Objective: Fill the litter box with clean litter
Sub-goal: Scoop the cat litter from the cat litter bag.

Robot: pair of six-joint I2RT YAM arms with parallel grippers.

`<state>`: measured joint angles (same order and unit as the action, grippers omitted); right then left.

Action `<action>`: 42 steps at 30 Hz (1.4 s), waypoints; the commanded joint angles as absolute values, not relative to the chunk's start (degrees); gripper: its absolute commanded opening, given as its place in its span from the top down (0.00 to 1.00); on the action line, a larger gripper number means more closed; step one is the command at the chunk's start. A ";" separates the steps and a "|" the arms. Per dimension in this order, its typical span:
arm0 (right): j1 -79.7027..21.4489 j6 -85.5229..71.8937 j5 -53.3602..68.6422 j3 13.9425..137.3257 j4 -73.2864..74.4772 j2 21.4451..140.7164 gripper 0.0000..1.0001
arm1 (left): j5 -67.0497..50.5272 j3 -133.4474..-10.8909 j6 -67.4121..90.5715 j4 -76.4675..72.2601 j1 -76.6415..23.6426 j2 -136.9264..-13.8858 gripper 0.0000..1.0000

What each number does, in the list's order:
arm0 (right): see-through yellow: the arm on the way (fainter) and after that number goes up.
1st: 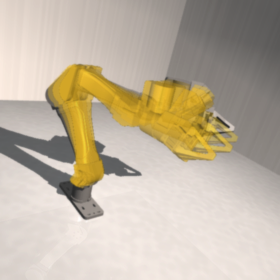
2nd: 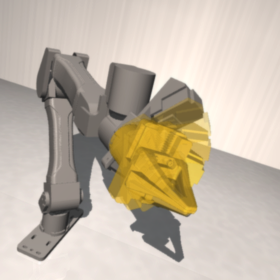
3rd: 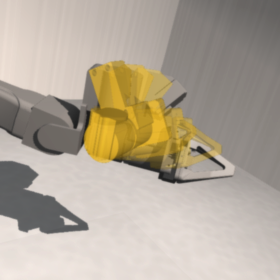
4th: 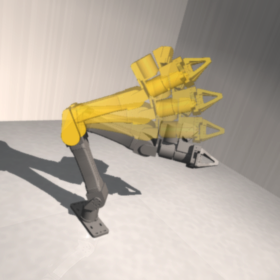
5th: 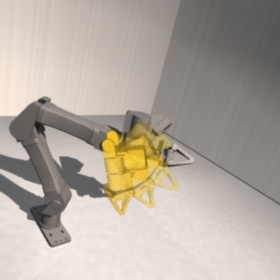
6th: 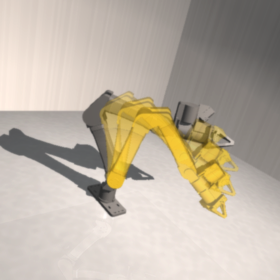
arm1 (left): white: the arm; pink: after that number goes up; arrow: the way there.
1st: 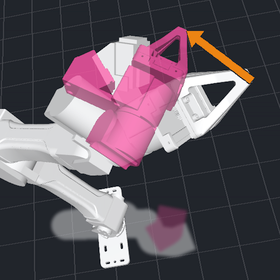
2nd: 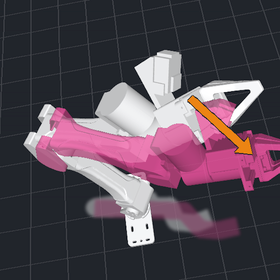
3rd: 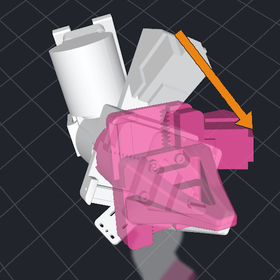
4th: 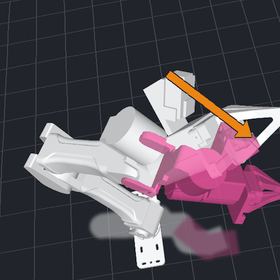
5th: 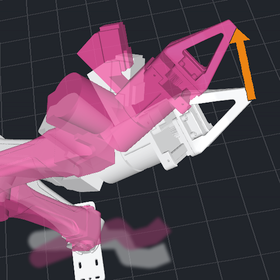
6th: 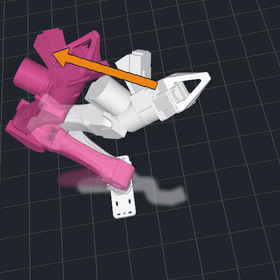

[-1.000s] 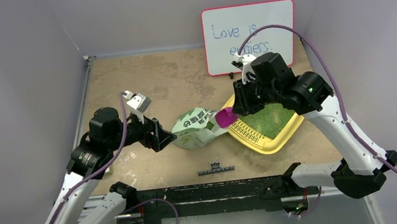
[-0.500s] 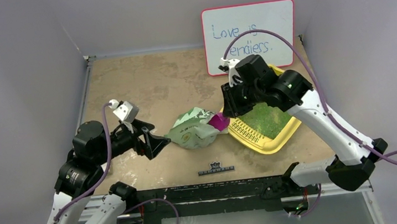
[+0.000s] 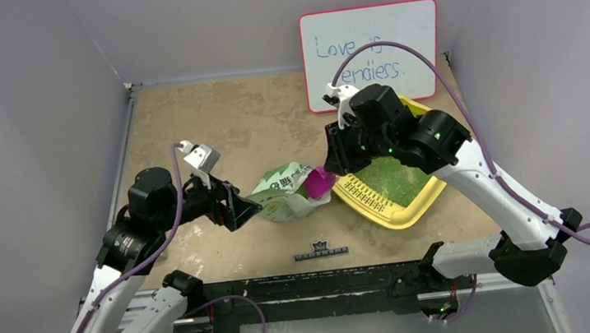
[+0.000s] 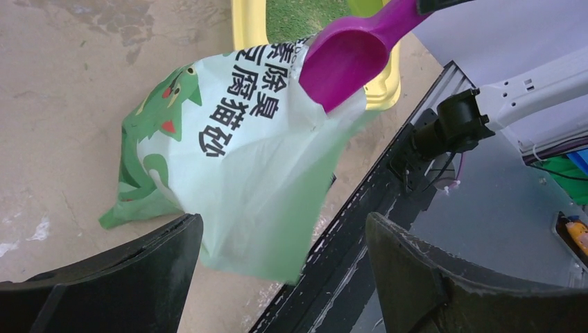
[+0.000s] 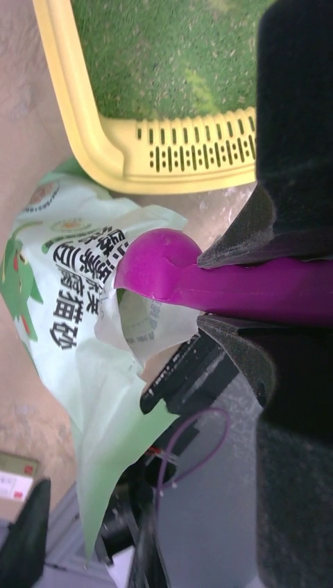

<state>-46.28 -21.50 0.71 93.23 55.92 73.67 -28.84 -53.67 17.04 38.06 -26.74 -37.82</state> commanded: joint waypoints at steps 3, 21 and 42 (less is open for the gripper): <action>-46.73 -21.85 11.05 92.46 49.30 74.01 1.00 | -31.09 -51.72 20.28 29.18 -26.63 -37.29 0.16; -47.14 -21.69 5.39 95.42 54.23 77.38 1.00 | -29.55 -55.53 13.80 34.30 -26.72 -45.65 0.71; -48.25 -20.59 15.09 102.54 47.56 81.95 1.00 | -19.27 -61.58 8.91 17.41 -26.71 -44.53 1.00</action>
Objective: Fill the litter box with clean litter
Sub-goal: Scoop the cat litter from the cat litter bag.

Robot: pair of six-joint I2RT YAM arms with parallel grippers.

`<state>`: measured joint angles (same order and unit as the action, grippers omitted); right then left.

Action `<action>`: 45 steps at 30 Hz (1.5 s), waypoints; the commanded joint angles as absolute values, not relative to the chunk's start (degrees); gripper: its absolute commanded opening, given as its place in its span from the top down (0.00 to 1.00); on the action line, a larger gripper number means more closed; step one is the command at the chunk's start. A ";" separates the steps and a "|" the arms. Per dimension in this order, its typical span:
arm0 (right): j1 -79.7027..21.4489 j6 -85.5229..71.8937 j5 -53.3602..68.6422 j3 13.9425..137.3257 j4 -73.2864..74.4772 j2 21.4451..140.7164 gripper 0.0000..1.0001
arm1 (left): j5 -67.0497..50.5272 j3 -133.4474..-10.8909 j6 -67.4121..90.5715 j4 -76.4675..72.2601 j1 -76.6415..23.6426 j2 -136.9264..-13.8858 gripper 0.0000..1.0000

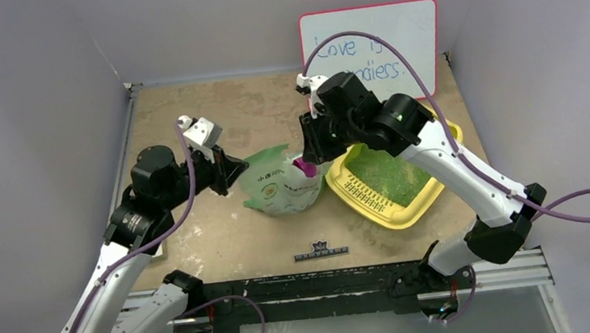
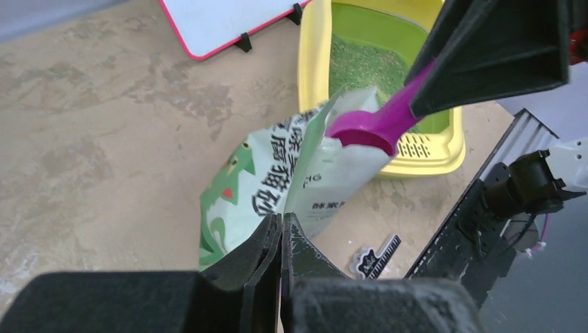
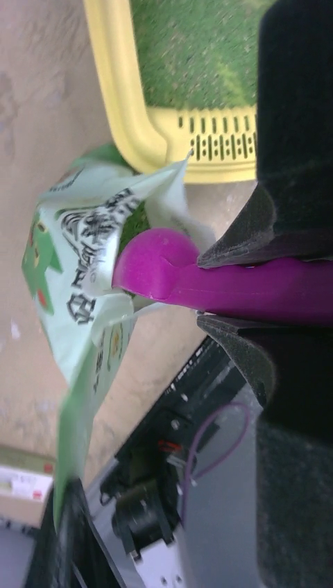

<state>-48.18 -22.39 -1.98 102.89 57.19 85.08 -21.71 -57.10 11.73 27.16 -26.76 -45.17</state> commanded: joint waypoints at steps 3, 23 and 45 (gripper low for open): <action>-48.22 -19.47 15.70 103.54 50.53 83.55 1.00 | -19.70 -61.59 8.51 16.28 -26.72 -44.17 1.00; -47.01 -21.82 -17.95 108.02 66.09 92.33 1.00 | -34.59 -60.51 5.66 37.91 -26.72 -40.89 0.37; -39.41 -15.83 -10.77 107.35 59.84 96.26 1.00 | -30.44 -53.79 1.60 26.32 -26.81 -51.24 0.59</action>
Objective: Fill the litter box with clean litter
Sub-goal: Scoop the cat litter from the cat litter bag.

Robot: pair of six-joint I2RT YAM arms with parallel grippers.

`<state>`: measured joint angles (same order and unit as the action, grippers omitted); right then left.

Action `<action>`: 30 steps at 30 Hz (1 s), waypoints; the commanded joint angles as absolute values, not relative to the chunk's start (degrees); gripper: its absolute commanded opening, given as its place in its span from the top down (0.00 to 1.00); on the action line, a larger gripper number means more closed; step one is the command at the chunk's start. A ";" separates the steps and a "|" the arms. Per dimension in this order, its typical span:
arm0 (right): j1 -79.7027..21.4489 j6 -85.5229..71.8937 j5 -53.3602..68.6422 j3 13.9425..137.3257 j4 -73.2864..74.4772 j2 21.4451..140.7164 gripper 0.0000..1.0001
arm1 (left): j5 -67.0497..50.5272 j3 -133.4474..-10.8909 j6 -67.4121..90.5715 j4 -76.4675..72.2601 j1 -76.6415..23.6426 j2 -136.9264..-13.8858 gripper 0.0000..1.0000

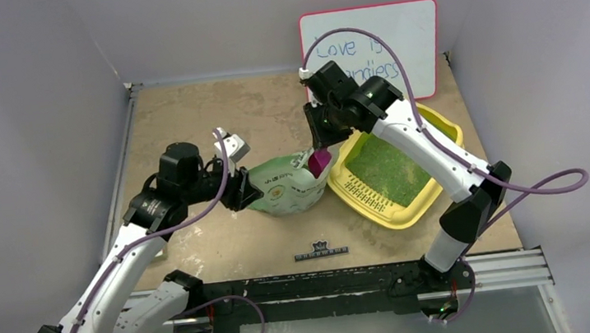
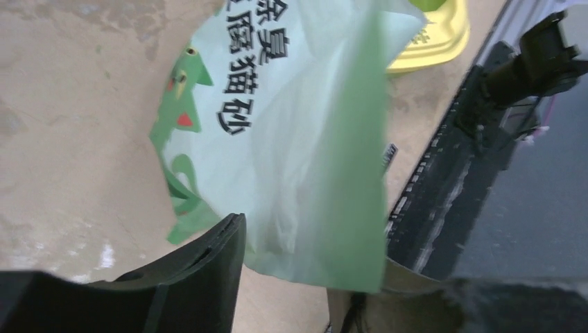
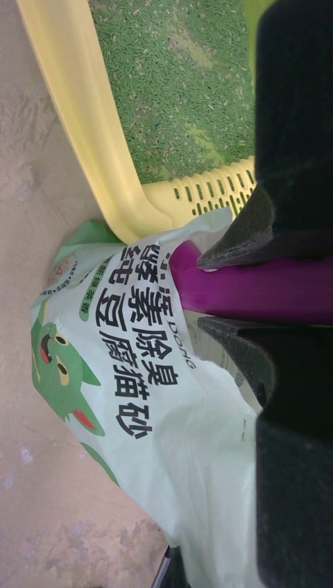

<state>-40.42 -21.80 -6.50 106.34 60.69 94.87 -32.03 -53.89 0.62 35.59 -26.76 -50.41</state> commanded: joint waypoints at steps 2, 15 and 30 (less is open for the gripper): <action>-39.79 -15.41 -9.88 106.53 60.71 97.08 1.00 | -29.97 -53.86 2.09 25.34 -26.81 -52.25 0.80; -45.08 -16.82 -6.80 99.47 56.47 102.41 1.00 | -27.29 -51.22 -1.89 26.36 -26.81 -50.71 1.00; -36.55 -25.10 22.41 77.18 29.77 89.46 1.00 | -26.49 -47.97 2.72 20.66 -26.81 -51.06 1.00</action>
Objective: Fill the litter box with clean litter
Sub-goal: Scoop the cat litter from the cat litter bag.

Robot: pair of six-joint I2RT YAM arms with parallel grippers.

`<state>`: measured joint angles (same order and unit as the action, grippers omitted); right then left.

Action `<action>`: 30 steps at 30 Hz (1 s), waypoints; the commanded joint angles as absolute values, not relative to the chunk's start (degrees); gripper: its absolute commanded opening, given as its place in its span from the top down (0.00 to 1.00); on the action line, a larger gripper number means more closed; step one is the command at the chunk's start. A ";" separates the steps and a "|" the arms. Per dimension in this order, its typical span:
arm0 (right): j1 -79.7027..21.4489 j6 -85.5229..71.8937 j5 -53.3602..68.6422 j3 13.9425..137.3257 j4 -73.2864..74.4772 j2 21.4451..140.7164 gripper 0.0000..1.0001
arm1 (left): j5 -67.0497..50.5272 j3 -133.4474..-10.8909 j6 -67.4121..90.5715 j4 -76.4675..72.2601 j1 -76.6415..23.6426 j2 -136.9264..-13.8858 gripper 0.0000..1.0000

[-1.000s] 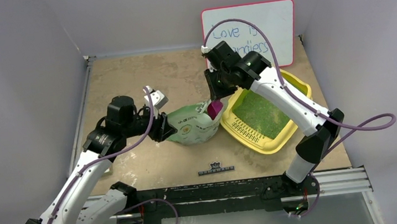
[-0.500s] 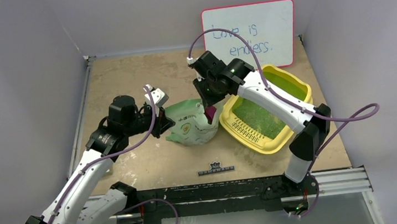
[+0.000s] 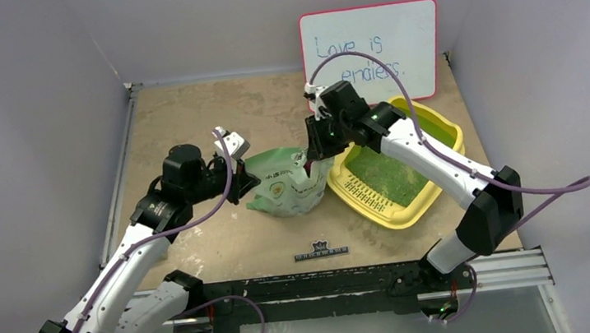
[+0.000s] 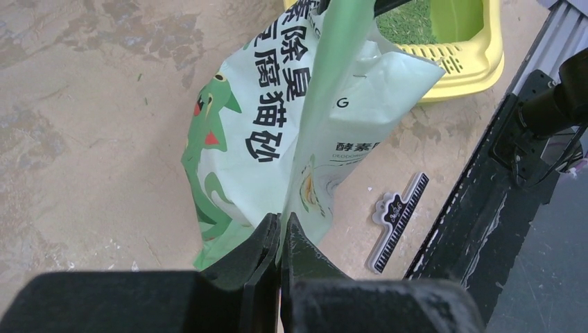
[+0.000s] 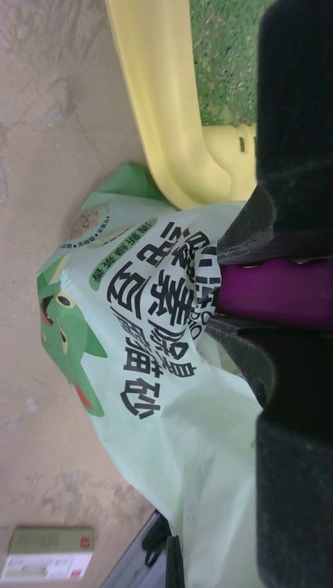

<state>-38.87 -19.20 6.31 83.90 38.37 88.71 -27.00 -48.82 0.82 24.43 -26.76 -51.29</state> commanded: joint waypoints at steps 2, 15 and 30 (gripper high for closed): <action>-34.83 -25.86 27.47 74.81 26.49 87.84 1.00 | -26.64 -48.01 3.13 20.56 -26.81 -51.06 1.00; -23.24 -39.74 49.36 62.33 4.50 76.36 1.00 | -28.04 -50.03 4.56 20.92 -26.81 -50.82 1.00; -7.64 -46.37 56.29 50.09 2.50 64.59 1.00 | -29.46 -53.28 6.24 19.97 -26.81 -50.71 1.00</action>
<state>-11.51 -42.54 50.02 52.45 6.85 68.62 -28.34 -49.41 5.39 23.66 -26.76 -51.35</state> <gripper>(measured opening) 0.300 0.007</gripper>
